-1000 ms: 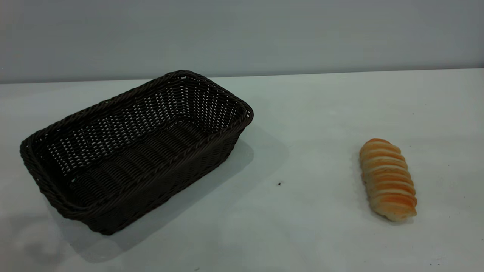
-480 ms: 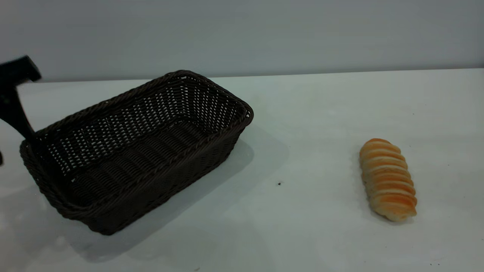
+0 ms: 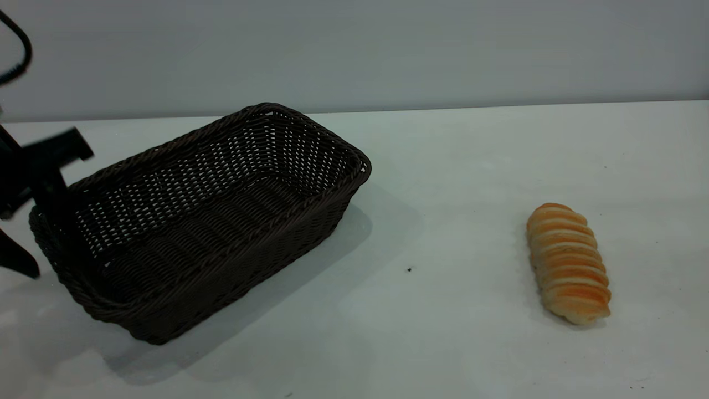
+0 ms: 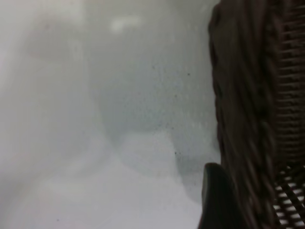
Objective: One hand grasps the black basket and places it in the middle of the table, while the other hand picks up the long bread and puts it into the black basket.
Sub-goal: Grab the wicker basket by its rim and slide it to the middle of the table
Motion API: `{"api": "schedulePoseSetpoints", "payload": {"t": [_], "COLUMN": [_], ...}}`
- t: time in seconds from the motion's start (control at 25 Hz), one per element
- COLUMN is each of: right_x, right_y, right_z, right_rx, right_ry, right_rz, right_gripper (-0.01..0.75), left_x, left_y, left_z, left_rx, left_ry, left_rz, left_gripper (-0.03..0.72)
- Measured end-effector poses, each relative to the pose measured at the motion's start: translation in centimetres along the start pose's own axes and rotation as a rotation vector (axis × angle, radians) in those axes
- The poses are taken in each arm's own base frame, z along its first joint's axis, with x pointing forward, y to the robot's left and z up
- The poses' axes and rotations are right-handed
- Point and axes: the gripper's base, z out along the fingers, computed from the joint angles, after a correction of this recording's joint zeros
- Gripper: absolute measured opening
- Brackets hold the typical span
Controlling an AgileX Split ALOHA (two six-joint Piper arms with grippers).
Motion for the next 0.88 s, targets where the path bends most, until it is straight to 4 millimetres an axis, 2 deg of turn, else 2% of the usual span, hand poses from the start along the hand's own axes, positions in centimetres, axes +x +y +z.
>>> {"api": "schedulePoseSetpoints", "payload": {"t": [0.28, 0.36, 0.44, 0.48, 0.6, 0.64, 0.88], "right_x": [-0.1, -0.1, -0.1, -0.1, -0.1, -0.1, -0.1], "right_y": [0.0, 0.0, 0.0, 0.0, 0.0, 0.0, 0.0], "right_z": [0.0, 0.0, 0.0, 0.0, 0.0, 0.0, 0.0], "right_rx": [0.004, 0.004, 0.004, 0.004, 0.004, 0.004, 0.004], "right_ry": [-0.012, -0.013, -0.013, -0.013, -0.013, -0.013, -0.013], "right_rz": [-0.001, -0.001, -0.001, -0.001, -0.001, -0.001, -0.001], "right_gripper": [0.531, 0.531, 0.531, 0.531, 0.531, 0.531, 0.531], "left_x": [-0.4, -0.4, -0.5, -0.6, -0.9, -0.9, -0.8], "left_y": [0.4, 0.5, 0.6, 0.5, 0.4, 0.4, 0.1], "left_z": [4.1, 4.9, 5.3, 5.5, 5.6, 5.6, 4.9], "left_rx": [-0.022, -0.029, -0.026, -0.021, -0.005, -0.002, 0.016], "left_ry": [0.019, 0.018, 0.004, -0.006, -0.029, -0.028, -0.023], "left_rz": [-0.06, -0.066, -0.07, -0.073, -0.094, -0.1, -0.108], "left_gripper": [0.486, 0.466, 0.412, 0.362, 0.155, 0.134, 0.137]}}
